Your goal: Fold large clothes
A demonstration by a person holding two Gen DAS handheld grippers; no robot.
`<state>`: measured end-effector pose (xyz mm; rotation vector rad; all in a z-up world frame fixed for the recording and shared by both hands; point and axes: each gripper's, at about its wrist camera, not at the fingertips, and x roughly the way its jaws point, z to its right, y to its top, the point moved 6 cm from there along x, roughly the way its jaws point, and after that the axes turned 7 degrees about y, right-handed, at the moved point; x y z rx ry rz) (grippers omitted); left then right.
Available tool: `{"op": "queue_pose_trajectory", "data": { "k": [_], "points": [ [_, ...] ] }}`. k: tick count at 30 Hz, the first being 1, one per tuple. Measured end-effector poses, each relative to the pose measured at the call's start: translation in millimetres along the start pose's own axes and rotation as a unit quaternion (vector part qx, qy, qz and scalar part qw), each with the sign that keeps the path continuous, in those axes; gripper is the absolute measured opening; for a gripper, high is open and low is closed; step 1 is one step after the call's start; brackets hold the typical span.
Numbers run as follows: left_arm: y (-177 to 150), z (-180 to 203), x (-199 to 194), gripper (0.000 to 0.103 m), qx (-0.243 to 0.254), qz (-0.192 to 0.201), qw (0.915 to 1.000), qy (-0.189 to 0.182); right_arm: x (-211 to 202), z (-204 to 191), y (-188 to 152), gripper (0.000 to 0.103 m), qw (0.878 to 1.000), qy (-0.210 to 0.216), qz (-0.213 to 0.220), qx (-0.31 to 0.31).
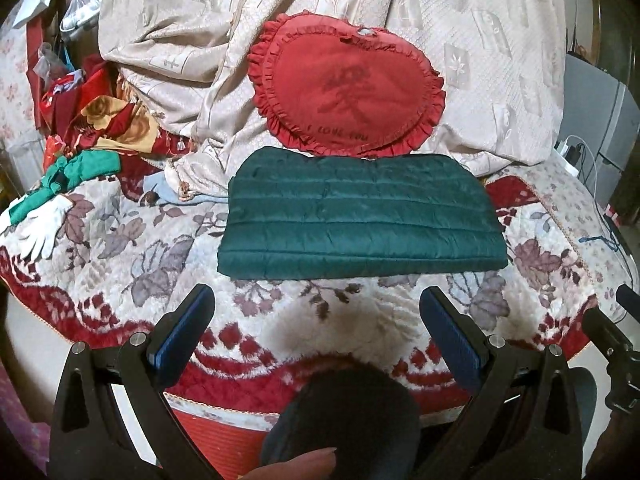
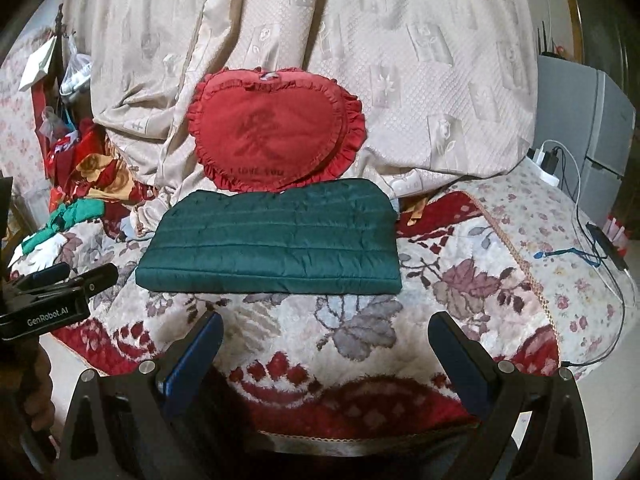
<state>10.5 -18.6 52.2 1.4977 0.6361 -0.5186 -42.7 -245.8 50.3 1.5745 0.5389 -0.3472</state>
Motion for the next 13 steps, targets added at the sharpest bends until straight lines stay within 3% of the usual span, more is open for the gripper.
{"op": "queue_pose_trajectory", "data": {
  "k": [13],
  "points": [
    [1.7, 7.6, -3.1, 0.103, 0.004, 0.009, 0.9997, -0.024, 1.1, -3.5, -0.7, 0.101, 1.0, 0.004, -0.005, -0.007]
  ]
}}
